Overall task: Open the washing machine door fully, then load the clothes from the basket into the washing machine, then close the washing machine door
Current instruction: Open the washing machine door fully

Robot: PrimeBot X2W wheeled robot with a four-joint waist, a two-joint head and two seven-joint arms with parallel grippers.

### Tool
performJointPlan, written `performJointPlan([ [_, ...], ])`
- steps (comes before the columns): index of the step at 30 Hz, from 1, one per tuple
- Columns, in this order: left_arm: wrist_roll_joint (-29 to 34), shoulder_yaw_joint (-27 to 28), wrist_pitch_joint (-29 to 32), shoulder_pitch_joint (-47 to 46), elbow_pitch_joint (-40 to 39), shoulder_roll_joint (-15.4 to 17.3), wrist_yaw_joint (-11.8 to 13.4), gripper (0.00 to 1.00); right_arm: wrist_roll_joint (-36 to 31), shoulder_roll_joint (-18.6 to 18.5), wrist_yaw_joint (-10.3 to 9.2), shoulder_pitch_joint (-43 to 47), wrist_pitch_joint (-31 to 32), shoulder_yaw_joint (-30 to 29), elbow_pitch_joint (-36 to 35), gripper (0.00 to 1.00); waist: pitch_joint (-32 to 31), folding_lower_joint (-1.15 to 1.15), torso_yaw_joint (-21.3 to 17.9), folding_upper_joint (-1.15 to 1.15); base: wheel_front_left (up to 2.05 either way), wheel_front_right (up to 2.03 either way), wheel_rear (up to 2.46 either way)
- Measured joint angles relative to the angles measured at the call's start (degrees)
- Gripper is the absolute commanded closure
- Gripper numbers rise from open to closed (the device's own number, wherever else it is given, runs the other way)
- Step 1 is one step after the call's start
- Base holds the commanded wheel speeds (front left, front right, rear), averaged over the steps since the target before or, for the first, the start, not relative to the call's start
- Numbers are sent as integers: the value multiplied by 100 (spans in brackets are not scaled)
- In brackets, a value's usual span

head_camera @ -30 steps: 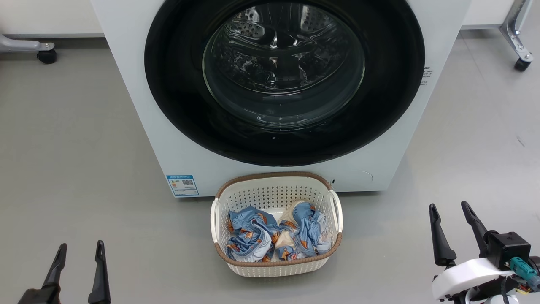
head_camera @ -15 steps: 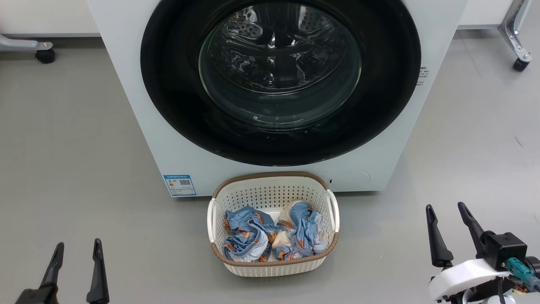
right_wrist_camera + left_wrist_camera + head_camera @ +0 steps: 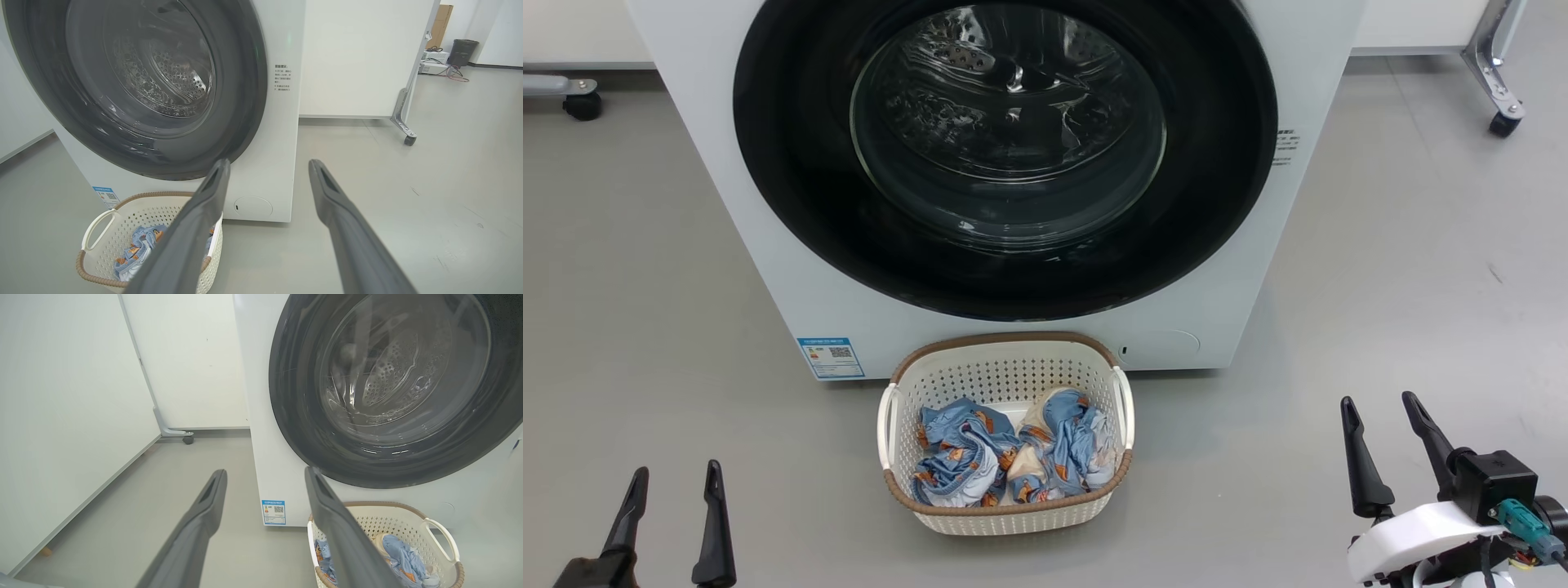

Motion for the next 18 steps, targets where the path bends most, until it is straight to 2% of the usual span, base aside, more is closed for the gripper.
performJointPlan([
  [18, -67, 88, 0, -9, -49, -37, 0, 0, -66, 43, 40, -4, 0, -60, -2, 0, 73, 0, 13, 0, 86, 86, -173],
])
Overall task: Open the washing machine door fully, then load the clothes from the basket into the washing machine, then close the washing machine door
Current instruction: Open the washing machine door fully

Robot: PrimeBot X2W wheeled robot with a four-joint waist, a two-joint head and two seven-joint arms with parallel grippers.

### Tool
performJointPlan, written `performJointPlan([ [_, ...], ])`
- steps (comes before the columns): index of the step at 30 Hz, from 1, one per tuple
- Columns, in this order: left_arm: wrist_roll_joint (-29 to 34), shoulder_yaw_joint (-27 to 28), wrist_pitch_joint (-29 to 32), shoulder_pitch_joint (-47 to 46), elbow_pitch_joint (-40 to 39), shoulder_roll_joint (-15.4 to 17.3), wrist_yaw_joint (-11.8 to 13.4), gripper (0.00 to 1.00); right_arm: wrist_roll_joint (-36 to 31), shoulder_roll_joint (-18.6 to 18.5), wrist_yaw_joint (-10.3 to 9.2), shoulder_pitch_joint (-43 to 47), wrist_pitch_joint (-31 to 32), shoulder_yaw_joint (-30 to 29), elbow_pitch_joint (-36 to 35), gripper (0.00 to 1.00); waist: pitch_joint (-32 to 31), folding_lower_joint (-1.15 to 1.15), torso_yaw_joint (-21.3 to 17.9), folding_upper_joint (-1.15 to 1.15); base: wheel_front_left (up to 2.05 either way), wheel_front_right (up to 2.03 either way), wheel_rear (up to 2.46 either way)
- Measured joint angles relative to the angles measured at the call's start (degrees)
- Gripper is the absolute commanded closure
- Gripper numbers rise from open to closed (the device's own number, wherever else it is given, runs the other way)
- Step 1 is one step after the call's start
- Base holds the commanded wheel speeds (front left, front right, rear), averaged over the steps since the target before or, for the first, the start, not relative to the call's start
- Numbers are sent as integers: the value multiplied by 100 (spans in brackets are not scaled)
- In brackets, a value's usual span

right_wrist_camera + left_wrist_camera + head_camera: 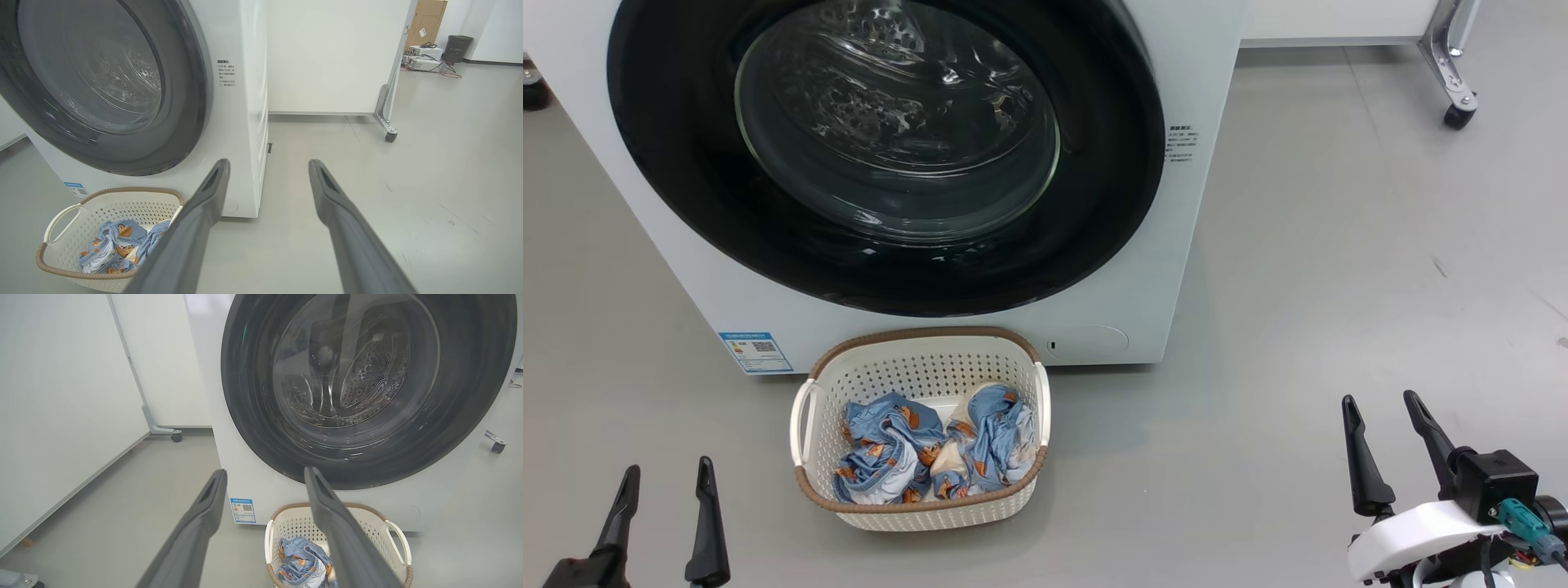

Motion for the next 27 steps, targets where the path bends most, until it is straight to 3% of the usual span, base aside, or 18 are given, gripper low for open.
performJointPlan([
  [17, -1, -29, 0, -3, 2, -2, 0, 0, -59, 66, 48, -16, 0, -63, -54, 0, 71, 0, -1, 0, 50, 50, -99],
  [18, -1, -29, 0, -3, 3, -2, 0, 0, -59, 75, 48, -16, -1, -69, -62, 22, 70, 0, -2, 0, 28, 28, -56],
  [20, -1, -29, 0, -4, 3, -3, 0, 0, -59, 87, 48, -16, 0, -73, -67, 46, 68, 0, -3, 0, 24, 24, -49],
  [21, -2, -30, 0, -4, 4, -3, 0, 0, -59, 93, 48, -16, 0, -76, -68, 46, 66, 0, -3, 0, 23, 23, -46],
  [24, -2, -32, 0, -4, 5, -4, 0, 0, -59, 111, 49, -16, 0, -78, -76, 68, 63, 0, -3, 0, 19, 19, -37],
  [25, -2, -32, 0, -5, 7, -5, 0, 0, -59, 115, 49, -16, -1, -77, -80, 100, 61, 0, -3, 0, 14, 14, -28],
  [27, -2, -32, 0, -4, 9, -5, 0, 0, -59, 120, 49, -16, -1, -77, -93, 100, 59, 0, -2, 0, 10, 10, -20],
])
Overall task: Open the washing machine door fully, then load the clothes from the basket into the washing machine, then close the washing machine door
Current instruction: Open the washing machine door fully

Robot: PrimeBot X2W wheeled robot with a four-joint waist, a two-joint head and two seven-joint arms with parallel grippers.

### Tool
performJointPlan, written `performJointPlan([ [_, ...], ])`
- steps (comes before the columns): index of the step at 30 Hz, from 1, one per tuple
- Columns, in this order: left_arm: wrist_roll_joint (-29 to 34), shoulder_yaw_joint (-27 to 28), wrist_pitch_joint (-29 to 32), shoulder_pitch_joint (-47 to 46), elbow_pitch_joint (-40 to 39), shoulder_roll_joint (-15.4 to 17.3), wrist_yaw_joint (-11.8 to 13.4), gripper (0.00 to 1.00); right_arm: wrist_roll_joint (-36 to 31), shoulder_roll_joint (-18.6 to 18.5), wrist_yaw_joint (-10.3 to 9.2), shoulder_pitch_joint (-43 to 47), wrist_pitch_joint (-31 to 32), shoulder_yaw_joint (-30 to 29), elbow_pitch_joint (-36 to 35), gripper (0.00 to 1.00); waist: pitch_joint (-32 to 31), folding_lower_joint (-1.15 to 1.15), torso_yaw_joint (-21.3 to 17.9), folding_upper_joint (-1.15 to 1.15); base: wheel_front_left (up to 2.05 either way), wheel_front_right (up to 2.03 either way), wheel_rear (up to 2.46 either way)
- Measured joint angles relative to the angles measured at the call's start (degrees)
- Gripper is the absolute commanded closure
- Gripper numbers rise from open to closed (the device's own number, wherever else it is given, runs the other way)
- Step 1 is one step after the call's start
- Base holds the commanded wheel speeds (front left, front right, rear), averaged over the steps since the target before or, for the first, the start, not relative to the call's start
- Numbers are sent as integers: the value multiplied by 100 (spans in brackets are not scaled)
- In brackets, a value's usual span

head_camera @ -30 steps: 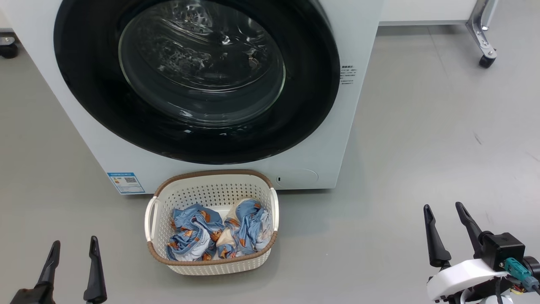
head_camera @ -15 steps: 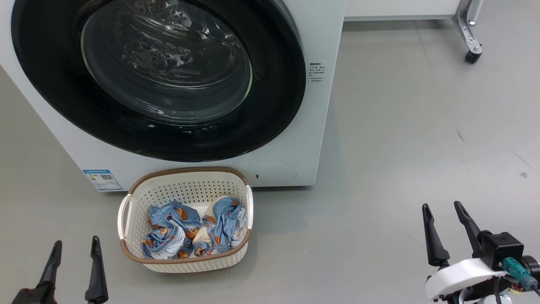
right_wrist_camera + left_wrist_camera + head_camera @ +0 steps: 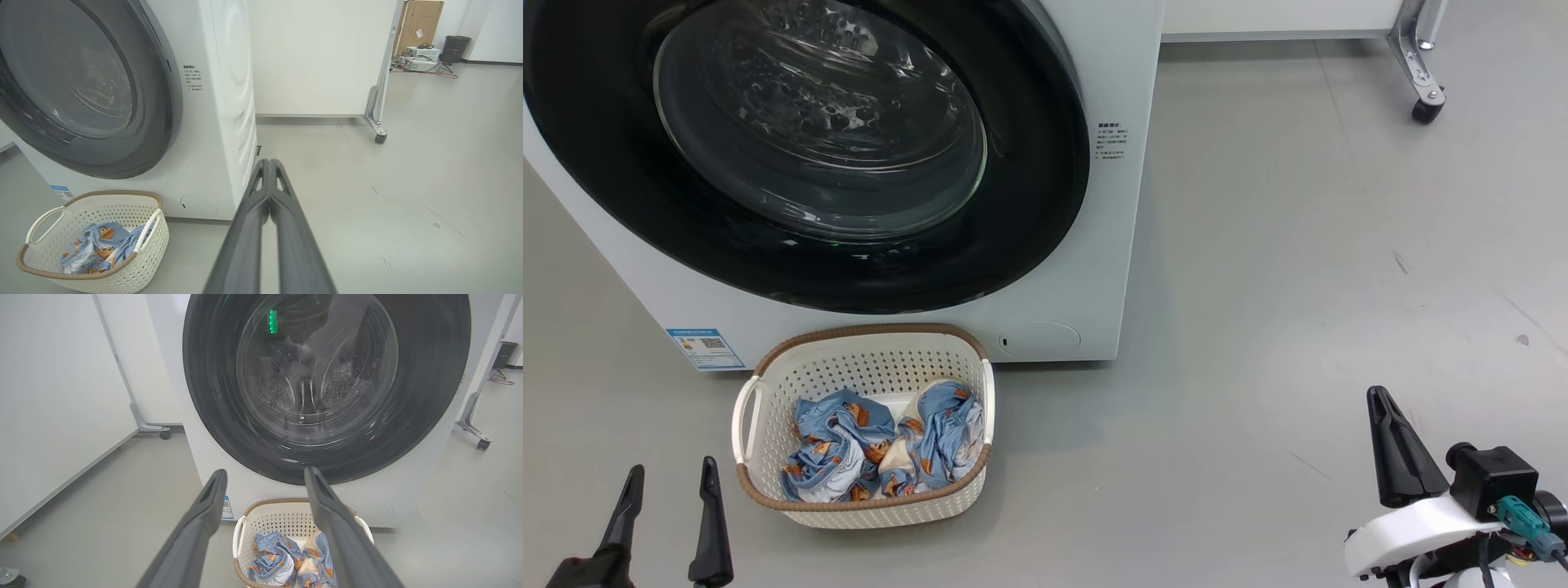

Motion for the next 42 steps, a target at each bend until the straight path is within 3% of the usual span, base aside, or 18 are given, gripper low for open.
performJointPlan([
  [16, -9, 0, 0, -1, 0, -2, 0, 0, 129, 70, 1, 0, 1, -71, -30, 100, 1, 0, 12, 0, 1, 1, -1],
  [21, -10, -27, 0, 1, -4, -2, 0, 0, 1572, 463, 0, -8, 1, -698, -148, 100, 19, 0, 18, 0, 0, 0, 0],
  [28, -53, -131, 0, -3, -60, -2, 0, 0, 3766, 443, 0, -308, -11, -1326, -123, 100, 111, 0, 60, 0, 0, 0, 0],
  [36, -121, -450, 0, -53, -120, 4, 0, 0, 6060, 377, 0, -993, -7, -1188, 419, 100, 314, 0, 206, 0, 0, 0, 0],
  [42, -167, -678, 0, -203, -114, 19, 0, 0, 6912, 371, -1, -1542, 700, -1111, 515, 100, 456, 0, 412, 0, 0, 0, 0],
])
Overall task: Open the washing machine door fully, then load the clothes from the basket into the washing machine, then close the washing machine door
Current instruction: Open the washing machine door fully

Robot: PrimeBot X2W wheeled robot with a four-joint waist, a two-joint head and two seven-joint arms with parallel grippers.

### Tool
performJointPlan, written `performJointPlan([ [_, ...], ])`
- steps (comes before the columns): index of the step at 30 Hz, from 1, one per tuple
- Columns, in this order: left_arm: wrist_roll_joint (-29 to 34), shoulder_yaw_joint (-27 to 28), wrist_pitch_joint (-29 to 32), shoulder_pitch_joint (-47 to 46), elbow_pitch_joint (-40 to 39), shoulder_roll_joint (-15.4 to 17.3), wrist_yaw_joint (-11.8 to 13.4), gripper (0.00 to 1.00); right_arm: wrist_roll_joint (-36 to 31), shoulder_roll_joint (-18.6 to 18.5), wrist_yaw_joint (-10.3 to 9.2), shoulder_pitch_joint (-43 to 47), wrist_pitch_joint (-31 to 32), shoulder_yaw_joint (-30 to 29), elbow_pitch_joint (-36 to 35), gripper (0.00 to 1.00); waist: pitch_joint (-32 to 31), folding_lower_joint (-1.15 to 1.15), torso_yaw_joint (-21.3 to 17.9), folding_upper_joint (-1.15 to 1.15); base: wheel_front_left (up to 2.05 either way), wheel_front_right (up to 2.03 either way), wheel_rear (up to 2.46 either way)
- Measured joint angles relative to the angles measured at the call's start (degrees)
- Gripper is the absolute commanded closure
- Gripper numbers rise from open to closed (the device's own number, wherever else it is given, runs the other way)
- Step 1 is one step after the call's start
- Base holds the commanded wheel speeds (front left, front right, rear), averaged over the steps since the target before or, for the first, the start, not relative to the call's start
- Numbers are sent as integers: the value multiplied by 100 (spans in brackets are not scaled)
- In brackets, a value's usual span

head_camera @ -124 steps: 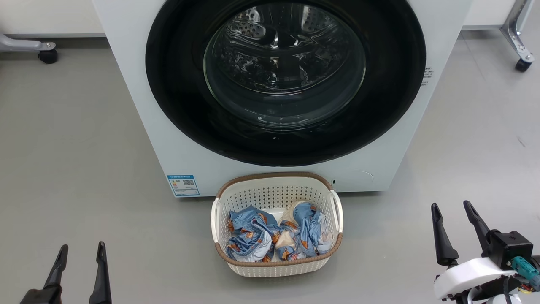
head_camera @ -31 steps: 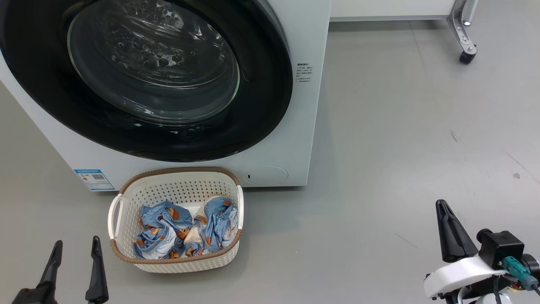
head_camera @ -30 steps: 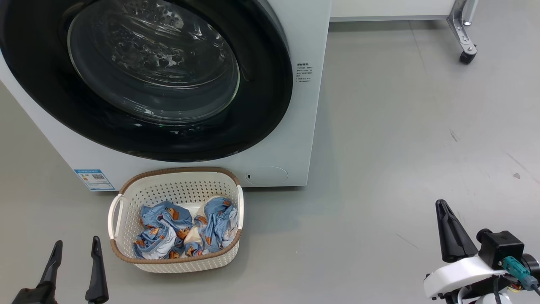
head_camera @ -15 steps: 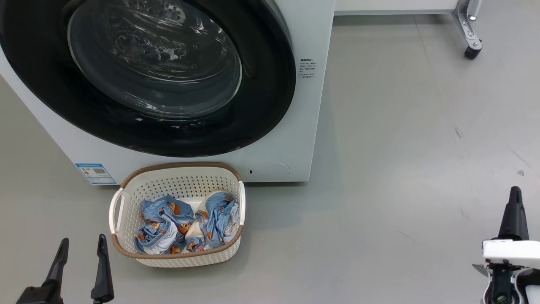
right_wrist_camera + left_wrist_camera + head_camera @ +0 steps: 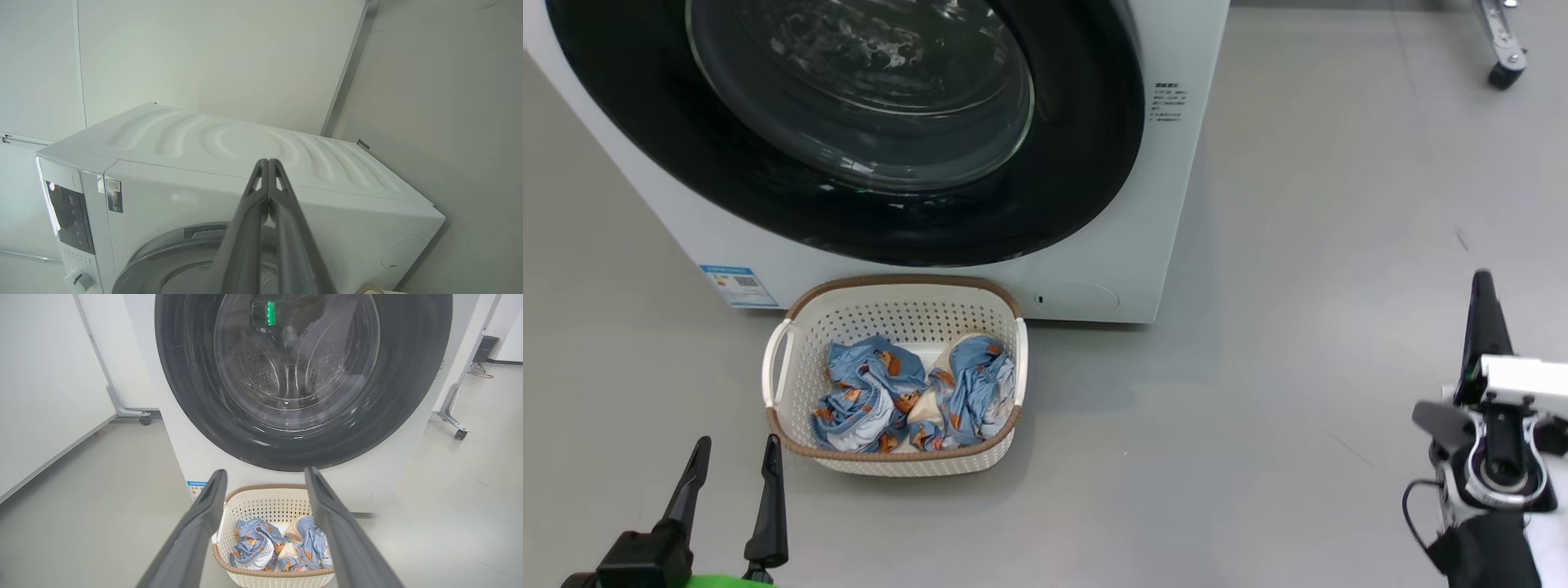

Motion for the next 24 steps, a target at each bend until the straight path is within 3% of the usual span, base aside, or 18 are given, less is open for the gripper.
performJointPlan([
  [5, -97, -191, 0, -34, 7, 35, 0, 0, 183, -56, 1, -512, 357, -86, 69, 100, 148, 0, 198, 0, 0, 0, 0],
  [14, -192, -386, 0, -189, 92, 41, 0, 0, 245, -560, 1, -1311, 962, 14, 164, 100, 420, 0, 664, 0, 0, 0, 0],
  [24, -293, -399, 0, -296, 138, 44, 0, 0, 134, -802, 1, -2263, 1356, 414, 171, 100, 787, 0, 1185, 0, 0, 0, 0],
])
